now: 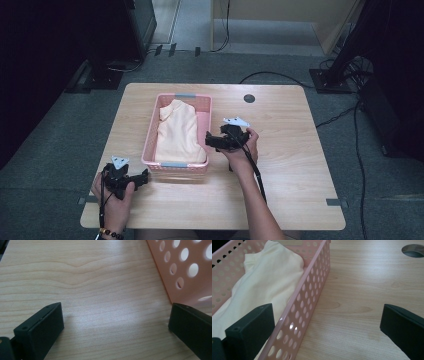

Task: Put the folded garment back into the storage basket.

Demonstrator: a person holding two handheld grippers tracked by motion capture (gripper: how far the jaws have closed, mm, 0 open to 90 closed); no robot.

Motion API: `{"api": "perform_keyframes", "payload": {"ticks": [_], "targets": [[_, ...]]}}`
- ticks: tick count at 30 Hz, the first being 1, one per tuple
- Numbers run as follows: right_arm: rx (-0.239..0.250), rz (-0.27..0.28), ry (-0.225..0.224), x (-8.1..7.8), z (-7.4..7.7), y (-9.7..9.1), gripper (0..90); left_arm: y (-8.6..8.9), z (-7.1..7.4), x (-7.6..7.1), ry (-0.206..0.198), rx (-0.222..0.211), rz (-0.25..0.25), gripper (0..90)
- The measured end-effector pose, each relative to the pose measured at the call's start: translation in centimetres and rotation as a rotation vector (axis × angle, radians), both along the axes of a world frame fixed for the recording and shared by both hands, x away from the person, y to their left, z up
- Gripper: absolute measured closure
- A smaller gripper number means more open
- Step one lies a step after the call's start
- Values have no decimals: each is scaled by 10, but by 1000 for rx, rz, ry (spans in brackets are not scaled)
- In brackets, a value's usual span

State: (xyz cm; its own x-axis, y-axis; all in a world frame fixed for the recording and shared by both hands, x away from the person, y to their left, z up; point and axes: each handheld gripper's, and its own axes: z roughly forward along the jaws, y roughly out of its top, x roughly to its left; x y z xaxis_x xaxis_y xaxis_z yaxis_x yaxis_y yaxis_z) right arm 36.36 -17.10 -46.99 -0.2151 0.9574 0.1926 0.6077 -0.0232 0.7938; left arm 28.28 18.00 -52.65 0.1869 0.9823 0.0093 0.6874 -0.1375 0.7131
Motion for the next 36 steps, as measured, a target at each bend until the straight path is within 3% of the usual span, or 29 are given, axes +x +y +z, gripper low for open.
{"api": "perform_keyframes", "payload": {"ticks": [10,19,24,31,36], "targets": [[-7,-29,-3,-2,2,-11,1,0,0,0,0,0,0,0],[-26,-41,27,-3,-16,-18,1,0,0,0,1,1,-1,0],[-81,-32,42,-5,-32,-21,0,0,0,0,1,1,-1,0],[-62,-19,37,-7,-45,-21,0,0,0,0,1,1,-1,0],[-104,-3,72,-7,-53,-17,0,0,0,0,1,1,-1,0]]}}
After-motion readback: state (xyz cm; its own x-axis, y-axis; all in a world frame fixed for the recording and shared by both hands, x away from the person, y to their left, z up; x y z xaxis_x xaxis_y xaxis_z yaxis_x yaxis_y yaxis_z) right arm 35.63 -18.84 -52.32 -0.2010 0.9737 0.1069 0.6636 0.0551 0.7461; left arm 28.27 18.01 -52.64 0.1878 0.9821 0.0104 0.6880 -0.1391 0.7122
